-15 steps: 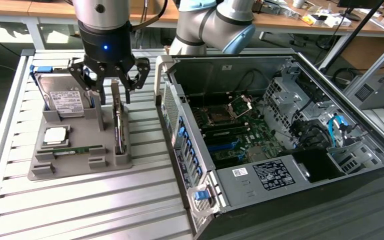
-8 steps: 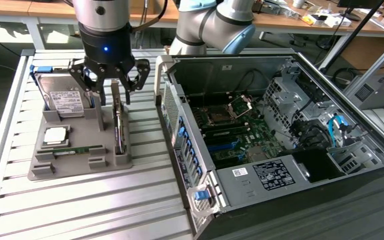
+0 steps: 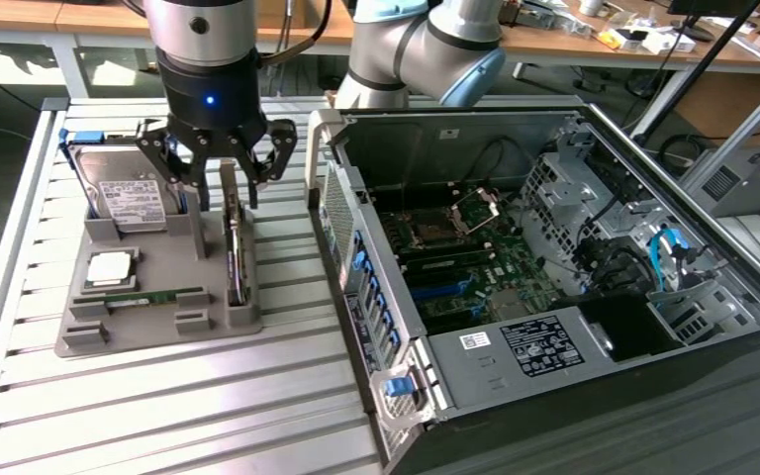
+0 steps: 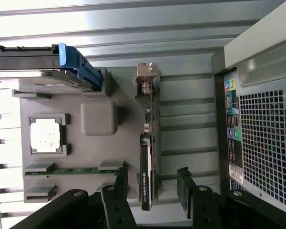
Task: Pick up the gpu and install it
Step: 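Pick up the gpu and move the gpu toward the slot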
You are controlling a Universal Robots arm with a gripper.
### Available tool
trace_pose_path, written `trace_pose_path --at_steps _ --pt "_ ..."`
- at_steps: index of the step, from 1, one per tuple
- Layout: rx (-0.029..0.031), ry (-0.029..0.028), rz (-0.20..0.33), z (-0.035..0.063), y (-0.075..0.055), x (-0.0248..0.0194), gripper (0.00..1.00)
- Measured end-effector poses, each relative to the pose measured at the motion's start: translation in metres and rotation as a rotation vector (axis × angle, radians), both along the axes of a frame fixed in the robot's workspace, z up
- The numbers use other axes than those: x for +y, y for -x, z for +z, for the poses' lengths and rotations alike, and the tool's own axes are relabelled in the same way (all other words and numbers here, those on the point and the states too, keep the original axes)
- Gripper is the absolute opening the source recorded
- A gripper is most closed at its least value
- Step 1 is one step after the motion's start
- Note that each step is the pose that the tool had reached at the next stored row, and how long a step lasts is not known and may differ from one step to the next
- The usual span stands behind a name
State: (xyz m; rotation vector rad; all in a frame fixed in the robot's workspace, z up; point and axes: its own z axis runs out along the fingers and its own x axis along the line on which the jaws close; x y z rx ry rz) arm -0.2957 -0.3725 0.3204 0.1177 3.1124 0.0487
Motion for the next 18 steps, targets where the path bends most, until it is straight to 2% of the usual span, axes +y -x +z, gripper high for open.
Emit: trace_pose_path --at_steps 18 --pt "0.0000 0.0000 0.000 -0.0059 0.0000 0.0002 0.54"
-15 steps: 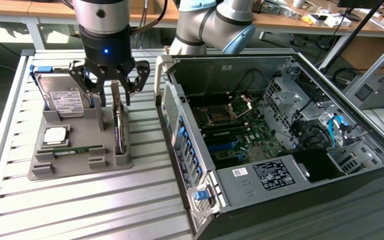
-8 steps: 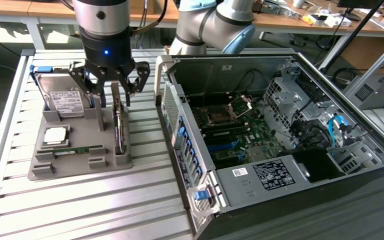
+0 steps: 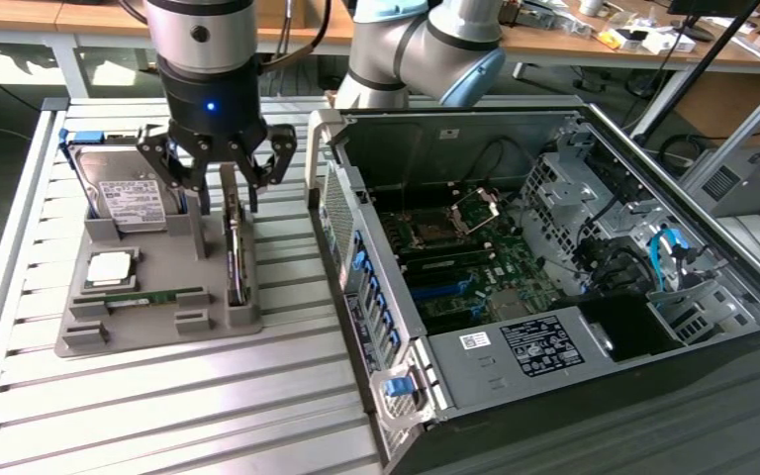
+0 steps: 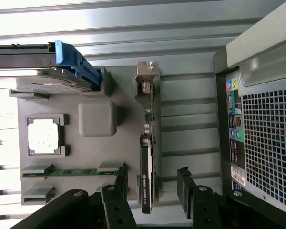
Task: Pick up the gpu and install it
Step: 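Pick up the gpu and move the gpu toward the slot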
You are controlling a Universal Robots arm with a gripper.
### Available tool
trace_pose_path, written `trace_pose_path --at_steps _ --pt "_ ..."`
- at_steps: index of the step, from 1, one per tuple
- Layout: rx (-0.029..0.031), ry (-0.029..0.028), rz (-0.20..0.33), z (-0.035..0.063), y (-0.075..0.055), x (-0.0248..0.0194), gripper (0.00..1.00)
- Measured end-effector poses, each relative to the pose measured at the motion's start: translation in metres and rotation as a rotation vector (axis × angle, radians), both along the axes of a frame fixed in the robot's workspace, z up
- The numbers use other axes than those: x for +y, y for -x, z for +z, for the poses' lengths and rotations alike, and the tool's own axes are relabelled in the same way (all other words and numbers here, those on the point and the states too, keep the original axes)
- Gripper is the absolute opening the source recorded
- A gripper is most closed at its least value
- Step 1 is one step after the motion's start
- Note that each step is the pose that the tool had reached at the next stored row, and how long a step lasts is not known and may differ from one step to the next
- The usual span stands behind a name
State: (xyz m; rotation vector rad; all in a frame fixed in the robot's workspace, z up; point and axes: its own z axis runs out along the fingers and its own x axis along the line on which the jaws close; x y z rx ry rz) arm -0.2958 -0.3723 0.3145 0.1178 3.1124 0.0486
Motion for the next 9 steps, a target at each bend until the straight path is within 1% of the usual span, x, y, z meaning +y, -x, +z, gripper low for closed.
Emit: trace_pose_path --at_steps 9 --pt "0.0000 0.0000 0.000 -0.0030 0.0000 0.0000 0.54"
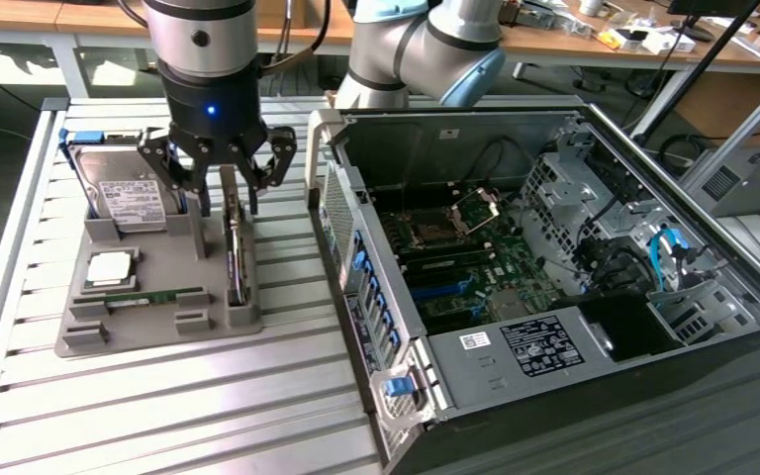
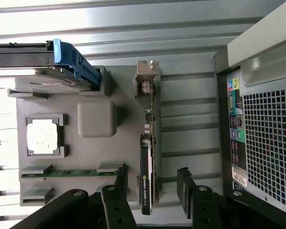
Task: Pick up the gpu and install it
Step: 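Pick up the gpu and move the gpu toward the slot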
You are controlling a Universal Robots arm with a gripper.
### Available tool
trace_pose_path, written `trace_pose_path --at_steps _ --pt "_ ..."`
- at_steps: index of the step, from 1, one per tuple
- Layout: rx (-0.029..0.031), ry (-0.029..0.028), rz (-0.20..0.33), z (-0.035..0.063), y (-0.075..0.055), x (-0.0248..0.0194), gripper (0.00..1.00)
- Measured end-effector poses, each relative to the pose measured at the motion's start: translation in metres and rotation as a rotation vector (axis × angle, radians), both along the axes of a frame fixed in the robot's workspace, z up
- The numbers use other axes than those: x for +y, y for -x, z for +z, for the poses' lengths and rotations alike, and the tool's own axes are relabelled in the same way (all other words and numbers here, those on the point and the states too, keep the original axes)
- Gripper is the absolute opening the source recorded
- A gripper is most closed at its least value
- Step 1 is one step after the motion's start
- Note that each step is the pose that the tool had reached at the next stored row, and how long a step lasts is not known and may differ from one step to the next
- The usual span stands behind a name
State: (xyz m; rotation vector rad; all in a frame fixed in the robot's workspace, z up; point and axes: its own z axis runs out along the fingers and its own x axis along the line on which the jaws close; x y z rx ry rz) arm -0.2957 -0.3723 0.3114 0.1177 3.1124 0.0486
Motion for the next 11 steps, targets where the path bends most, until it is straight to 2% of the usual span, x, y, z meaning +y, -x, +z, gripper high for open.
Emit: trace_pose_path --at_steps 11 --pt "0.0000 0.0000 0.000 -0.0036 0.0000 0.0000 0.54"
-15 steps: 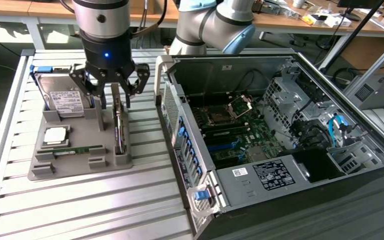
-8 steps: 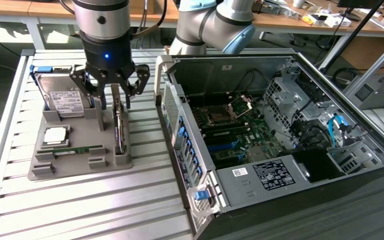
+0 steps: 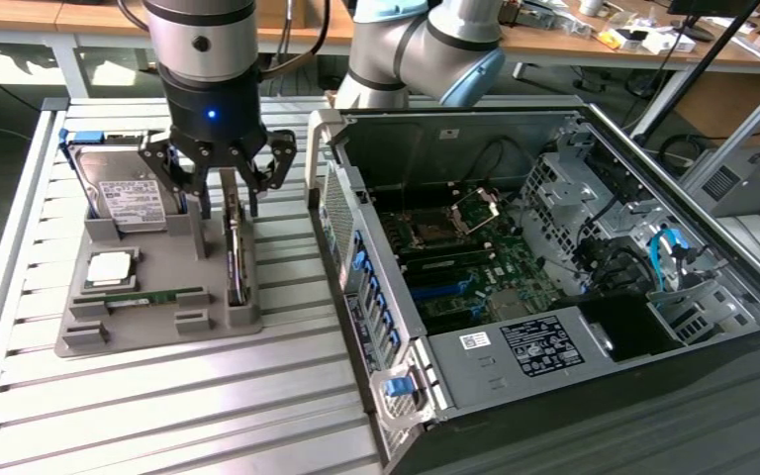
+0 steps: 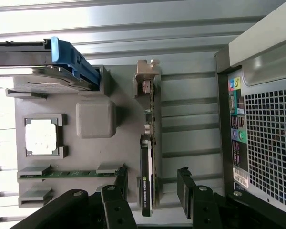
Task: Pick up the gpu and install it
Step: 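Pick up the gpu and move the gpu toward the slot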
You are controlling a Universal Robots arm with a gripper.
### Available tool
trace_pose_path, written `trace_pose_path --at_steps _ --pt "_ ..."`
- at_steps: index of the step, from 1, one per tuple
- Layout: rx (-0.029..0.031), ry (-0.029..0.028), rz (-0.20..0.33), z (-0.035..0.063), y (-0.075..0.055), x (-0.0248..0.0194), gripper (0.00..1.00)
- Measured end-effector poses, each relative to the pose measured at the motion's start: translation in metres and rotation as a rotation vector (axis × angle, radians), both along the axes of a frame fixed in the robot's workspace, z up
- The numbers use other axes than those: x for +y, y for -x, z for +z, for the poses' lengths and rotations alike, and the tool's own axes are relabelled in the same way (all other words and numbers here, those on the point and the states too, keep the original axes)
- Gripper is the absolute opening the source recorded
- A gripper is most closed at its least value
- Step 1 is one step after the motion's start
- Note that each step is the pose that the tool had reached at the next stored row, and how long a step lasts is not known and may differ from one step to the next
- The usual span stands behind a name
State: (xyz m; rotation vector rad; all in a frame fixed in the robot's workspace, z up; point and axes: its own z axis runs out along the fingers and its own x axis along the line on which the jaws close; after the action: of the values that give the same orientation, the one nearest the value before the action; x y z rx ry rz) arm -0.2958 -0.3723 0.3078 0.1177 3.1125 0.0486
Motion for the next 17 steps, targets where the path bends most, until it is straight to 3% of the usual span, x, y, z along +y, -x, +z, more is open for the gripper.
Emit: trace_pose_path --at_steps 17 --pt "0.0000 -0.0001 0.000 -0.0104 0.000 0.0000 0.54"
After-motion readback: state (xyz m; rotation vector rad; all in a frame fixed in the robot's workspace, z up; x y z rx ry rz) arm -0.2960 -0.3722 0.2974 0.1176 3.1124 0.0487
